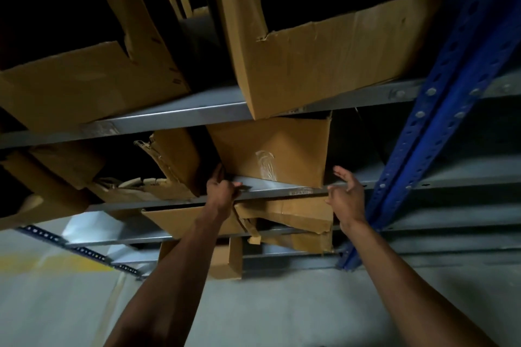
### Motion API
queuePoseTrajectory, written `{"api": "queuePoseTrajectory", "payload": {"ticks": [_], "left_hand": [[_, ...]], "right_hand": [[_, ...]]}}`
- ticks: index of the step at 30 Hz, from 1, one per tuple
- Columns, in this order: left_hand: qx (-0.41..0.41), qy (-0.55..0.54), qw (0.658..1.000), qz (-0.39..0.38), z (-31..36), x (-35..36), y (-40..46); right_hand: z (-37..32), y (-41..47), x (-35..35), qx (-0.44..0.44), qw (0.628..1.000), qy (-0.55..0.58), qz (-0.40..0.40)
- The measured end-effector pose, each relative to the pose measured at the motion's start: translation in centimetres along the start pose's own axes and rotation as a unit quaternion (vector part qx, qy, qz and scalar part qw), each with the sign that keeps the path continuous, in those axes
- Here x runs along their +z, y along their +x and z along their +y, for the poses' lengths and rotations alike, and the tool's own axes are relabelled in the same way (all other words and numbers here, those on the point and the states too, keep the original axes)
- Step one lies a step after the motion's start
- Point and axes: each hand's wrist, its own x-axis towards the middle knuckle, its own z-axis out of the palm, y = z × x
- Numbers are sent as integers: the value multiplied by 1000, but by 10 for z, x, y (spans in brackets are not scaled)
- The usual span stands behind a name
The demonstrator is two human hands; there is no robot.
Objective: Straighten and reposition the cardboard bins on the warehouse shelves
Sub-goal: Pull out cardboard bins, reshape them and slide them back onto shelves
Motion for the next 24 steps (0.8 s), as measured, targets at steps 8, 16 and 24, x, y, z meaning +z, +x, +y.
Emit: {"api": "queuePoseTrajectory", "payload": {"ticks": [8,16,24], "left_hand": [[57,133,987,-65,-19,1,-64],[35,92,995,-11,-49,-34,-143],[125,40,991,27,36,-1,-158]], "right_hand": [[4,1,-27,25,996,33,74],[35,-27,-84,20,987,77,139],[-63,-31,-109,-71,986,143,49]]}}
